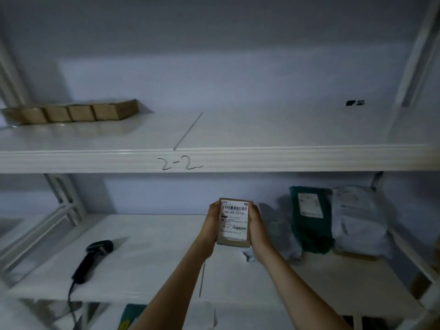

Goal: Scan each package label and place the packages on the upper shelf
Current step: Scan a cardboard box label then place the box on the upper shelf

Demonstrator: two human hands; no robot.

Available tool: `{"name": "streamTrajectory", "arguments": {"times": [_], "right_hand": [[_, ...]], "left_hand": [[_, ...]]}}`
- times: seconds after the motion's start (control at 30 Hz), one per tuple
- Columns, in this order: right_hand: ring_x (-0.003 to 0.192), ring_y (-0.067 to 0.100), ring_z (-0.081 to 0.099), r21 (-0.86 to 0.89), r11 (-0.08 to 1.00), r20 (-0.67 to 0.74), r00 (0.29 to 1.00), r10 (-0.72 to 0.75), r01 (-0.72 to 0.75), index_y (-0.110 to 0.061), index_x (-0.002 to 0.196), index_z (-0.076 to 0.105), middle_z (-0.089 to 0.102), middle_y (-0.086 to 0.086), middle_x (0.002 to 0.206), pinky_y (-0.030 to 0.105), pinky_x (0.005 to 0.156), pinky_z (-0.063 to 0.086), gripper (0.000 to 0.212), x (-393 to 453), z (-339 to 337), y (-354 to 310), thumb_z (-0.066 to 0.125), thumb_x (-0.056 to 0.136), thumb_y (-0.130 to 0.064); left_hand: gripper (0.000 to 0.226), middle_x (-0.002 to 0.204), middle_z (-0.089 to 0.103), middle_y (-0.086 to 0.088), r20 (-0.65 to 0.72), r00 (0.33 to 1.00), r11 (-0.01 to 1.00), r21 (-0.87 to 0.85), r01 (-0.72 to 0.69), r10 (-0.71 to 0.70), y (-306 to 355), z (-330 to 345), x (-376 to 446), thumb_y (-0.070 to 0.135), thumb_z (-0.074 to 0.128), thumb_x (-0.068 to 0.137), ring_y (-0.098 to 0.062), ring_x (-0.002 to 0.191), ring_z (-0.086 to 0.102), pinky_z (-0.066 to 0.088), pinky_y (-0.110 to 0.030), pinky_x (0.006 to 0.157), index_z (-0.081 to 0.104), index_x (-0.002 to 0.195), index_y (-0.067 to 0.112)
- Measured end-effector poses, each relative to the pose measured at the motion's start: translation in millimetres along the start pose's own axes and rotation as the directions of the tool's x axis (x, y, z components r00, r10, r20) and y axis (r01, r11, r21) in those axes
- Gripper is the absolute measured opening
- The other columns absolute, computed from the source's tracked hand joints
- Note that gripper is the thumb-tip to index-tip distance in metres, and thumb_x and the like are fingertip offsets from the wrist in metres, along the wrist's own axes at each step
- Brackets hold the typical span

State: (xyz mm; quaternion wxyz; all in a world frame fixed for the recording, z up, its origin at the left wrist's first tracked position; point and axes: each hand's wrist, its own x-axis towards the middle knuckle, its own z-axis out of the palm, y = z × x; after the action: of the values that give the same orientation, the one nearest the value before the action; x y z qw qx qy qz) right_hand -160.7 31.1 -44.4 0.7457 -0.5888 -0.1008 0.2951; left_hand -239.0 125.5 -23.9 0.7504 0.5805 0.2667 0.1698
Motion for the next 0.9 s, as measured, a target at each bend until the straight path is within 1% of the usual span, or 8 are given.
{"name": "streamTrajectory", "arguments": {"times": [0.17,0.33,0.4,0.5,0.63,0.7,0.83,0.9], "right_hand": [[0.097,0.02,0.074,-0.132,0.99,0.092,0.995,-0.045,0.057,-0.024,0.124,0.061,0.073,0.003,0.115,0.029,0.064,0.059,0.053,-5,103,38,0.032,0.101,-0.061],[0.096,0.019,0.074,-0.212,0.975,0.186,0.982,-0.021,0.061,-0.021,0.119,0.061,0.074,0.002,0.112,0.036,0.076,0.061,0.046,-11,212,88,0.036,0.103,-0.056],[0.09,0.014,0.075,-0.241,0.968,0.198,0.98,-0.021,0.069,-0.023,0.114,0.062,0.075,0.0,0.109,0.03,0.069,0.06,0.042,-13,246,105,0.037,0.102,-0.056],[0.087,0.01,0.075,-0.28,0.957,0.201,0.979,-0.017,0.074,-0.028,0.111,0.062,0.075,-0.005,0.106,0.024,0.064,0.058,0.04,-8,282,127,0.039,0.1,-0.059],[0.1,0.021,0.072,-0.332,0.942,0.186,0.983,0.009,0.054,-0.027,0.112,0.061,0.073,-0.001,0.112,0.042,0.087,0.059,0.038,20,314,150,0.04,0.101,-0.058],[0.103,0.023,0.07,-0.366,0.928,0.171,0.985,-0.005,0.068,-0.023,0.113,0.06,0.072,0.002,0.114,0.045,0.094,0.056,0.037,37,327,162,0.041,0.102,-0.053],[0.085,0.01,0.069,-0.41,0.907,0.152,0.988,-0.033,0.094,-0.024,0.11,0.061,0.072,-0.002,0.101,0.016,0.059,0.054,0.032,70,351,183,0.043,0.103,-0.05],[0.08,0.007,0.069,-0.416,0.906,0.143,0.99,-0.019,0.077,-0.027,0.106,0.06,0.072,-0.005,0.096,0.014,0.053,0.051,0.028,85,361,193,0.043,0.102,-0.049]], "left_hand": [[0.061,0.105,0.076,-0.008,-0.058,0.998,0.999,-0.018,-0.036,0.035,12,-111,-21,0.058,0.028,0.101,-0.026,0.095,0.074,0.058,-0.03,0.071,0.07,0.117,0.016],[0.057,0.103,0.076,-0.007,-0.143,0.99,1.0,-0.014,-0.015,0.013,17,-231,-37,0.056,0.026,0.101,-0.024,0.092,0.074,0.058,-0.033,0.078,0.071,0.107,0.021],[0.057,0.099,0.077,-0.005,-0.181,0.983,1.0,-0.014,0.006,-0.009,13,-272,-39,0.057,0.028,0.1,-0.022,0.09,0.075,0.058,-0.036,0.083,0.074,0.098,0.025],[0.051,0.093,0.078,-0.003,-0.256,0.965,0.998,-0.022,0.051,-0.055,7,-321,-37,0.059,0.033,0.098,-0.022,0.087,0.075,0.056,-0.033,0.076,0.074,0.095,0.029],[0.035,0.111,0.066,-0.01,-0.389,0.915,0.994,-0.014,0.108,-0.105,0,-380,-18,0.045,0.037,0.101,-0.026,0.103,0.064,0.052,-0.039,0.086,0.062,0.115,0.025],[0.03,0.111,0.061,-0.013,-0.462,0.876,0.986,0.02,0.168,-0.14,-8,-408,-6,0.032,0.04,0.1,-0.027,0.098,0.057,0.047,-0.037,0.08,0.061,0.116,0.017],[0.031,0.1,0.064,-0.018,-0.548,0.822,0.944,0.161,0.288,-0.157,-21,-458,17,0.014,0.054,0.092,-0.025,0.074,0.059,0.047,-0.027,0.065,0.064,0.117,-0.001],[0.033,0.113,0.067,-0.019,-0.59,0.791,0.884,0.272,0.381,-0.16,-26,-480,26,0.018,0.054,0.094,-0.029,0.09,0.065,0.051,-0.029,0.073,0.063,0.119,-0.001]]}}
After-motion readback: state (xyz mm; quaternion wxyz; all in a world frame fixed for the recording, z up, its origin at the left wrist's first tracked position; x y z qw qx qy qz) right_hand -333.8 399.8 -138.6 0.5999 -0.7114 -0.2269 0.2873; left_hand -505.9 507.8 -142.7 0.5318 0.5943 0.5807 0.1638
